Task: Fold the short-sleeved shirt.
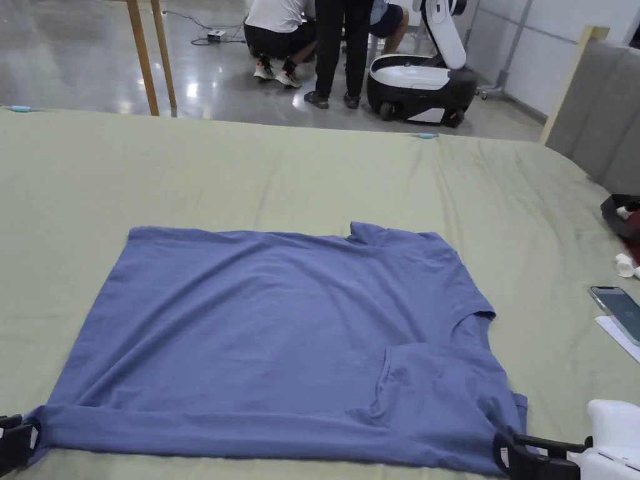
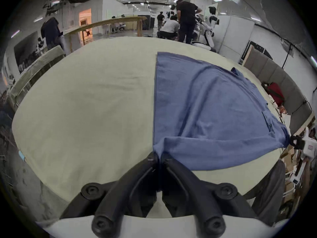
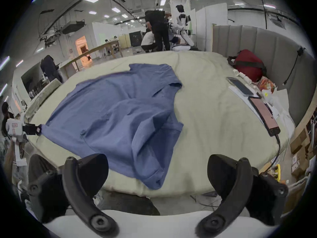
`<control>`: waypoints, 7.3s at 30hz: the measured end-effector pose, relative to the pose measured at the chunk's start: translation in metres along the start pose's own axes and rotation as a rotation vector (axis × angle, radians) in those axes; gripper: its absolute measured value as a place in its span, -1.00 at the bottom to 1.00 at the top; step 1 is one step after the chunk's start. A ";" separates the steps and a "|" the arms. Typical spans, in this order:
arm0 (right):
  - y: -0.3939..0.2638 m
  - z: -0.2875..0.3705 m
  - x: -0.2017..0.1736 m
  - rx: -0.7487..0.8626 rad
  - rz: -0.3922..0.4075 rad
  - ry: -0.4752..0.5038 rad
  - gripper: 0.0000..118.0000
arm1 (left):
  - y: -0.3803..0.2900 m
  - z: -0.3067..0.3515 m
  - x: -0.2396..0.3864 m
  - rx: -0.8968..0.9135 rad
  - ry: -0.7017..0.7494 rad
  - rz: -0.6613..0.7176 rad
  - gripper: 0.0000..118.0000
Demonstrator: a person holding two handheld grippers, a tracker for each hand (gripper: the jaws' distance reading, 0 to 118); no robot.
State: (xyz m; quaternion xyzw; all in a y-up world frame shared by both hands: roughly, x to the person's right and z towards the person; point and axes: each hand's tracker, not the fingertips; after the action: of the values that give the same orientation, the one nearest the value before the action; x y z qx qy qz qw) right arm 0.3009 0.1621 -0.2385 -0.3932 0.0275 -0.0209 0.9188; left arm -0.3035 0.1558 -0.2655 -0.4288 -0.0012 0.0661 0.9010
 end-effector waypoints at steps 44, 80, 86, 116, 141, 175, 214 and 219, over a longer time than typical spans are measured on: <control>0.158 -0.128 0.004 -0.049 -0.026 0.015 0.92 | 0.147 -0.109 0.001 -0.064 0.001 -0.024 0.70; 0.084 -0.100 0.005 -0.104 0.043 -0.005 0.18 | 0.093 -0.083 0.030 -0.080 0.028 -0.022 -0.88; 0.085 -0.095 0.006 -0.089 0.033 0.020 -0.94 | 0.099 -0.079 0.021 -0.082 0.013 -0.022 -0.88; 0.019 0.011 0.011 -0.063 -0.008 0.038 0.99 | -0.002 0.028 -0.004 -0.063 -0.011 0.029 0.62; 0.132 -0.074 -0.013 0.092 0.053 -0.043 -0.99 | 0.191 -0.153 0.034 0.034 0.128 -0.060 -0.60; 0.235 -0.222 0.011 -0.169 0.095 -0.029 0.90 | 0.192 -0.176 0.032 -0.084 0.084 -0.046 -0.98; 0.049 0.054 0.011 0.089 0.073 0.073 -0.93 | 0.019 0.063 0.007 0.155 -0.060 -0.071 -0.98; 0.029 0.038 0.015 0.035 0.046 0.074 -0.93 | -0.002 0.050 0.002 0.121 -0.071 -0.036 -0.98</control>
State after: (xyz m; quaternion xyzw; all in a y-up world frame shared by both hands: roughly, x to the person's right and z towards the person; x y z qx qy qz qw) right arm 0.3186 0.2087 -0.2342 -0.3753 0.0700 -0.0146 0.9241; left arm -0.3041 0.1929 -0.2325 -0.3707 -0.0368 0.0650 0.9257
